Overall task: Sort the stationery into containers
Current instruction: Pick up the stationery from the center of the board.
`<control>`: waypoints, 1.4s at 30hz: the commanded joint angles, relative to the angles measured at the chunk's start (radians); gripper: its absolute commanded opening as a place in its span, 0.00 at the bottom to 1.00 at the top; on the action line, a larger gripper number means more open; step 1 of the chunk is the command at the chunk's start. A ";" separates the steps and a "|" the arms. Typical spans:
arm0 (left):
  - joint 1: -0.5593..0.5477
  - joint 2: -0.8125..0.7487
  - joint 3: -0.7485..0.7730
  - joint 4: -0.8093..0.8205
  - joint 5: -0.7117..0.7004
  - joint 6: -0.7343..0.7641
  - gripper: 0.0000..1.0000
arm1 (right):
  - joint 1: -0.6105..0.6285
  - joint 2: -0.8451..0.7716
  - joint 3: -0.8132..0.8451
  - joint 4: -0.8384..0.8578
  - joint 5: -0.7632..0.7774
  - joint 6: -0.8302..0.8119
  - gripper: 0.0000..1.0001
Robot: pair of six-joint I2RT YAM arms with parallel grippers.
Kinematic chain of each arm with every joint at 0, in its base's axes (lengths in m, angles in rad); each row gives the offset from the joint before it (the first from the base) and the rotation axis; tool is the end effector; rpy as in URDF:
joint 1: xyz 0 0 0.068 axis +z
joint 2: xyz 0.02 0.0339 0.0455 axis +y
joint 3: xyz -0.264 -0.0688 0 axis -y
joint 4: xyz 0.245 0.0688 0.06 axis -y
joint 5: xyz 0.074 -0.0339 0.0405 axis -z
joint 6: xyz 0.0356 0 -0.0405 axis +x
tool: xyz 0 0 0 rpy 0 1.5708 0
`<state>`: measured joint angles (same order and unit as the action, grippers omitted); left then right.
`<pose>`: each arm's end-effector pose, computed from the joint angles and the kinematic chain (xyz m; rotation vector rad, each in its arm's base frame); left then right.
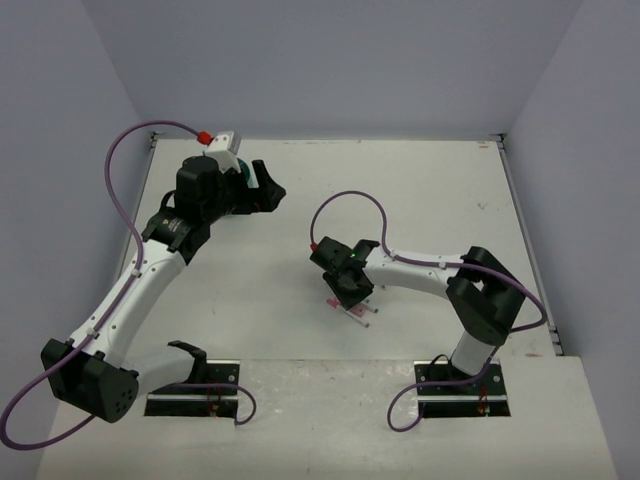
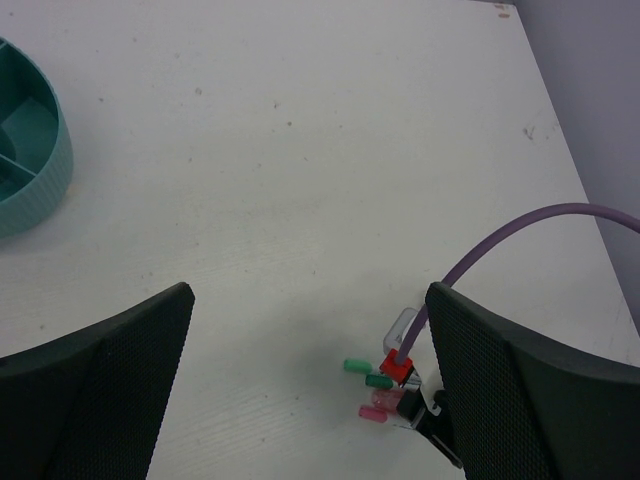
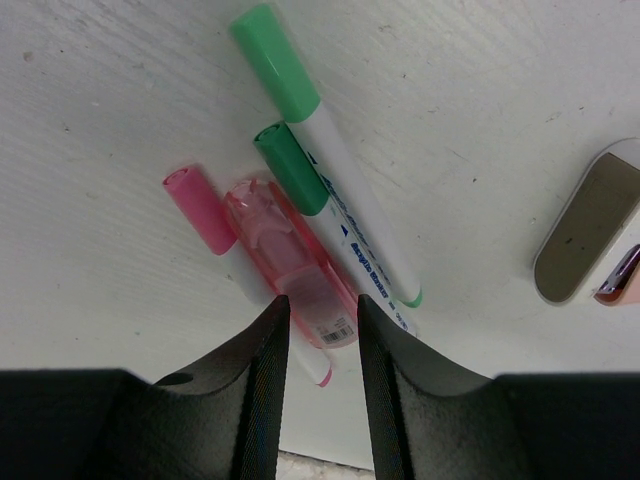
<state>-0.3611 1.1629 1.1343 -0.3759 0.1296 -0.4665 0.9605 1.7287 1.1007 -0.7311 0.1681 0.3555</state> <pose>0.2438 -0.0970 0.3658 -0.0202 2.0328 -0.6594 0.1871 0.2571 0.1722 -0.8310 2.7492 -0.0048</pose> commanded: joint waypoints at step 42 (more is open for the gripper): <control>-0.007 -0.019 -0.031 0.022 0.029 0.037 1.00 | -0.012 0.121 0.029 0.032 -0.046 -0.037 0.37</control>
<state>-0.3634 1.1629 1.1145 -0.3752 0.1509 -0.4519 0.9484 1.8084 1.1289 -0.7288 0.1194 0.3270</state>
